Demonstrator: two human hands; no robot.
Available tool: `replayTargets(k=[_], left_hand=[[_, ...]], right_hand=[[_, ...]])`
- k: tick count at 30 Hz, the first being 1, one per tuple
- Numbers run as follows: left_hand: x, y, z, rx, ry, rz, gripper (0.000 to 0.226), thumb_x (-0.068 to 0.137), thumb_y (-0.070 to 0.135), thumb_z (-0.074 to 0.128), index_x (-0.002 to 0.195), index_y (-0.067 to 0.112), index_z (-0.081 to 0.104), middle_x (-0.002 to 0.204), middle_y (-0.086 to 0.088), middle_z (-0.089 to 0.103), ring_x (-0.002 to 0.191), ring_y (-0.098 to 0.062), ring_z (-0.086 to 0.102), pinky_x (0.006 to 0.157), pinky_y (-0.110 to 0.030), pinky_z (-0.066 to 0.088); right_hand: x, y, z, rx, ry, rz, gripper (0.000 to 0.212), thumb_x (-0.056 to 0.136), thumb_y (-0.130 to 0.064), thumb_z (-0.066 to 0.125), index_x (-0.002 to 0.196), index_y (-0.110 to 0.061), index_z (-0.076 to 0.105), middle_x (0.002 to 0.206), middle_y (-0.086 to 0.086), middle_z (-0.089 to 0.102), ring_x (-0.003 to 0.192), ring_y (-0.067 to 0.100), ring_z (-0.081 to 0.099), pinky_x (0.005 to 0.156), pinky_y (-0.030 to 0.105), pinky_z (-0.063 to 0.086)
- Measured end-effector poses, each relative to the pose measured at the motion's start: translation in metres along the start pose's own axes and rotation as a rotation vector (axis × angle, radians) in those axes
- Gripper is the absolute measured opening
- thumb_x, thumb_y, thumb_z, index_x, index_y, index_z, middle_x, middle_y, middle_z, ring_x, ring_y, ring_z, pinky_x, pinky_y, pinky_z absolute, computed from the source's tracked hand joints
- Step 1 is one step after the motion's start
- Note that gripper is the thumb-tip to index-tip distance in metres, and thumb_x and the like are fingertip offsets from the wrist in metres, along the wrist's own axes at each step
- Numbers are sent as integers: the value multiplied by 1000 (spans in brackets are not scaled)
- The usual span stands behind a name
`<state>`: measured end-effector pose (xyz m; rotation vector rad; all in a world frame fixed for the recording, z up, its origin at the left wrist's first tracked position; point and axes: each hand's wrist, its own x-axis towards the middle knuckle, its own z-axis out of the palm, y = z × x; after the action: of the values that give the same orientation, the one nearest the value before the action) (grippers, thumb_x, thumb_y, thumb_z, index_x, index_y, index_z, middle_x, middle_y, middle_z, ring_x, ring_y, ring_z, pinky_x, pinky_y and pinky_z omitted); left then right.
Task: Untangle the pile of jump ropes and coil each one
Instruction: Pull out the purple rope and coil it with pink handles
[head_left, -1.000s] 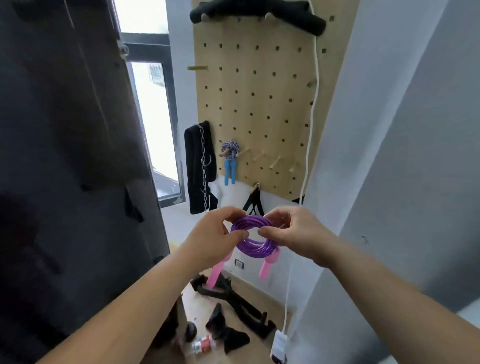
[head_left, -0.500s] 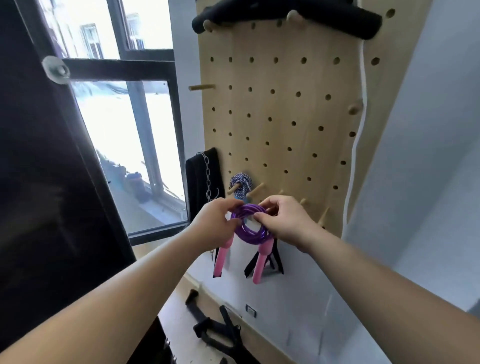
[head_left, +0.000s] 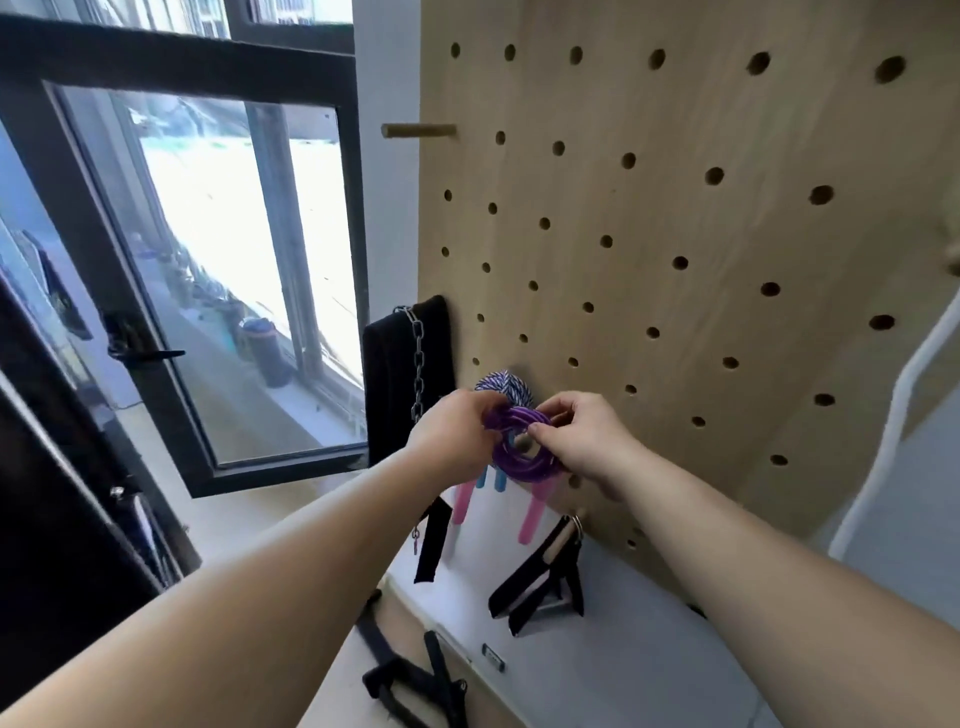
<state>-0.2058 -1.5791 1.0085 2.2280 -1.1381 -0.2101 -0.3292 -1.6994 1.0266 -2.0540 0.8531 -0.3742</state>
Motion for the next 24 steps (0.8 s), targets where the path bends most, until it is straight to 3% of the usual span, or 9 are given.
replayTargets(k=[4, 7, 14, 16, 19, 21, 24], left_hand=[[29, -10, 15, 22, -59, -3, 38, 89, 14, 62, 122, 31, 67, 109, 4, 72, 96, -22, 69, 84, -41, 60], [43, -15, 26, 40, -88, 5, 38, 87, 16, 65, 123, 29, 67, 107, 2, 71, 97, -22, 65, 83, -37, 58], [73, -9, 42, -161, -38, -79, 28, 80, 16, 67, 103, 30, 72, 82, 9, 67, 77, -16, 65, 69, -28, 55], [74, -7, 46, -362, -20, -173, 29, 82, 5, 65, 104, 23, 69, 85, 4, 69, 78, -16, 66, 72, -28, 57], [70, -8, 49, -668, -102, -286, 47, 85, -13, 49, 120, 13, 64, 108, -8, 72, 91, -21, 71, 73, -27, 62], [61, -10, 45, -711, -163, -291, 57, 84, -18, 43, 131, 10, 62, 121, -8, 71, 107, -18, 69, 82, -22, 59], [38, -10, 33, -683, -49, -281, 50, 89, -14, 45, 128, 9, 64, 119, -6, 71, 111, -15, 67, 96, -31, 57]], right_hand=[[25, 6, 4, -193, 27, 20, 7, 89, -18, 74, 95, -20, 74, 87, -1, 71, 80, 20, 67, 64, 31, 55], [39, 10, -1, -449, 73, 12, 5, 84, -31, 75, 88, -27, 75, 87, -5, 72, 83, 21, 68, 76, 33, 59], [57, 11, -10, -794, 181, -86, 18, 94, -40, 65, 99, -22, 65, 104, 3, 68, 94, 29, 65, 72, 34, 50], [58, 13, -12, -813, 223, -108, 23, 95, -39, 65, 106, -20, 60, 105, 4, 68, 96, 31, 66, 72, 36, 50], [55, 15, -12, -808, 239, -120, 22, 96, -39, 64, 105, -20, 56, 105, 5, 70, 96, 32, 67, 70, 35, 46], [51, 13, -12, -820, 221, -128, 20, 97, -40, 63, 100, -22, 56, 103, 4, 70, 94, 32, 66, 70, 34, 44], [39, 2, -12, -821, 210, -191, 20, 99, -44, 58, 96, -25, 51, 97, 0, 68, 81, 26, 57, 67, 32, 39]])
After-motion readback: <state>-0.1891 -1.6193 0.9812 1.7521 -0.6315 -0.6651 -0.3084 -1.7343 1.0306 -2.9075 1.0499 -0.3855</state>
